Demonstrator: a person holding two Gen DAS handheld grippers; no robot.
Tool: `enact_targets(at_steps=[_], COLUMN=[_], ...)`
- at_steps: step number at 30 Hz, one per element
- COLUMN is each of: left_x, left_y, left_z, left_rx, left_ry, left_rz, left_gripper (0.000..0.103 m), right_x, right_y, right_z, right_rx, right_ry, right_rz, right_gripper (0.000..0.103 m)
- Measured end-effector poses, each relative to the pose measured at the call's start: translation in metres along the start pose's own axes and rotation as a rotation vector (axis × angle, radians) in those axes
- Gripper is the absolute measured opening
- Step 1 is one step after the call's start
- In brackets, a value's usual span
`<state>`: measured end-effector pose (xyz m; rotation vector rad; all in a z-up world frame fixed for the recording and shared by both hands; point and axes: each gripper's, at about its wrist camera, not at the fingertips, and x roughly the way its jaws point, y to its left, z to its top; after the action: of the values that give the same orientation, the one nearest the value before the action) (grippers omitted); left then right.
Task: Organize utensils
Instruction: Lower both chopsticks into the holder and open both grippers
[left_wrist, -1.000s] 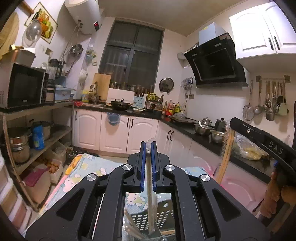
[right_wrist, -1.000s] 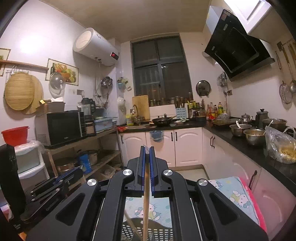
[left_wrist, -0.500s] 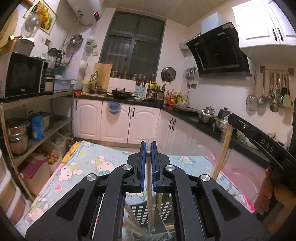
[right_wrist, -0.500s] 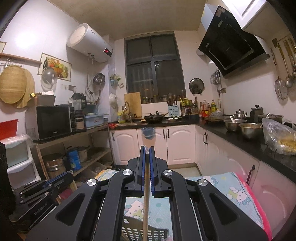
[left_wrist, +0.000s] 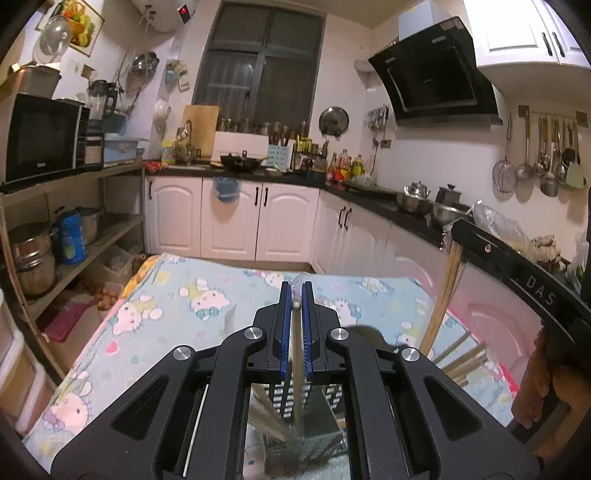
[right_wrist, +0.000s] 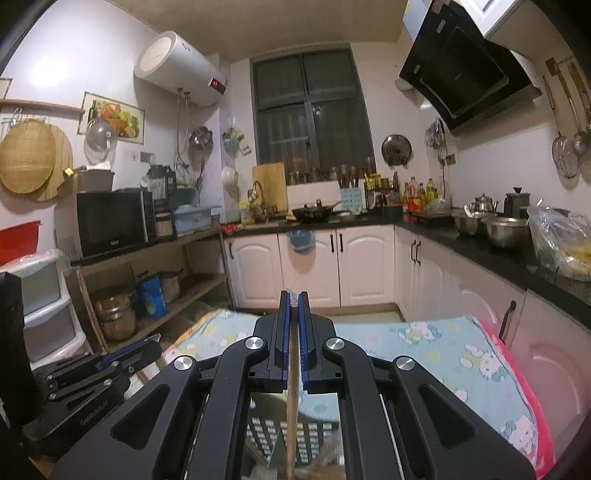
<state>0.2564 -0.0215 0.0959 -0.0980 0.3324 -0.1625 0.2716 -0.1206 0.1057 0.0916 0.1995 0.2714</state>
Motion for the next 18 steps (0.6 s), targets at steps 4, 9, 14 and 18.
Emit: enact_targets(at_steps=[4, 9, 14, 18], left_x=[0.000, -0.007, -0.013, -0.020], left_y=[0.002, 0.003, 0.002, 0.002], left_z=[-0.005, -0.008, -0.010, -0.011], left_rx=[0.002, 0.008, 0.013, 0.007], left_ry=[0.032, 0.053, 0.079, 0.091], left_rz=[-0.001, -0.003, -0.005, -0.008], left_gripper=[0.001, 0.002, 0.015, 0.025], right_x=[-0.004, -0.012, -0.025, -0.033], right_y=[-0.003, -0.006, -0.002, -0.002], right_z=[-0.009, -0.018, -0.020, -0.021], right_rx=[0.013, 0.041, 0.040, 0.048], right_ry=[0.052, 0.107, 0.133, 0.154], right_rz=[0.006, 0.028, 0.044, 0.050], right_gripper=[0.005, 0.005, 0.005, 0.005])
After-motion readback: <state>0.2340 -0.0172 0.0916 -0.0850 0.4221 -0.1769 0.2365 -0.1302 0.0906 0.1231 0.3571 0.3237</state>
